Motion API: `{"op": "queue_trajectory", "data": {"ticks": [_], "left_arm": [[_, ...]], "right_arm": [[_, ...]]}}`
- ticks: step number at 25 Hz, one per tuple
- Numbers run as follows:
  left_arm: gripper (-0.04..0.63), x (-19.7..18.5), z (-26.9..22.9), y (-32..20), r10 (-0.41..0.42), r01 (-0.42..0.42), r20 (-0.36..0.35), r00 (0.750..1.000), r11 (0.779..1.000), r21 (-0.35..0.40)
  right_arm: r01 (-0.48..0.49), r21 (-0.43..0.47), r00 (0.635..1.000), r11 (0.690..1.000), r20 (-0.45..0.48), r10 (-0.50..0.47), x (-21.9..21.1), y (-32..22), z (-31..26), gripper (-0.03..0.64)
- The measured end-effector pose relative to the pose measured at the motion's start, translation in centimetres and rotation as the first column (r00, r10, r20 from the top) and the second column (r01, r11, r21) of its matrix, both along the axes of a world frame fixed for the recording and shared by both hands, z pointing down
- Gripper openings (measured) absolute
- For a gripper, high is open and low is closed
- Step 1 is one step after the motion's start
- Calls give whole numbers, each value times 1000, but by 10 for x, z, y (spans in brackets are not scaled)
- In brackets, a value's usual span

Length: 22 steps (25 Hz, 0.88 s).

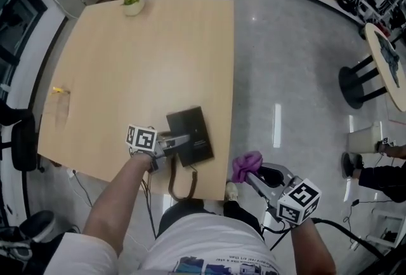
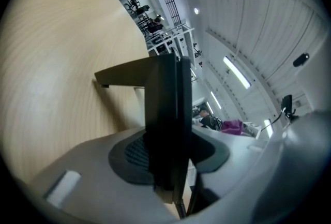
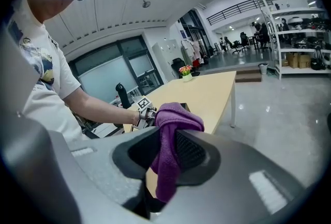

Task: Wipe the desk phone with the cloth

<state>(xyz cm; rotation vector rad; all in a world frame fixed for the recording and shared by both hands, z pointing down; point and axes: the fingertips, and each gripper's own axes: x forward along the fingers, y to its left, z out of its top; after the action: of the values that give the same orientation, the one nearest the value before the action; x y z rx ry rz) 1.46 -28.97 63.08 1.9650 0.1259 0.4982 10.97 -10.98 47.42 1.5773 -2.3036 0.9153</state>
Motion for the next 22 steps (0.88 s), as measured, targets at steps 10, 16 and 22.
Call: {"op": "queue_trajectory", "data": {"ticks": [10,16,22], "left_arm": [[264,2,9,0,-48,29,147,988,991,132],[388,-10,-2,-7,-190,159,159,969,969,189],[405,-63,-18,-13,-450,381,204,869,873,303]], "right_arm": [[51,32,999,998,-10,-50,3,-1,-3,92],[117,57,993,991,-10,-117,4,2,-2,92],[217,88,976,972,-27,-215,11,13,-2,92]]}}
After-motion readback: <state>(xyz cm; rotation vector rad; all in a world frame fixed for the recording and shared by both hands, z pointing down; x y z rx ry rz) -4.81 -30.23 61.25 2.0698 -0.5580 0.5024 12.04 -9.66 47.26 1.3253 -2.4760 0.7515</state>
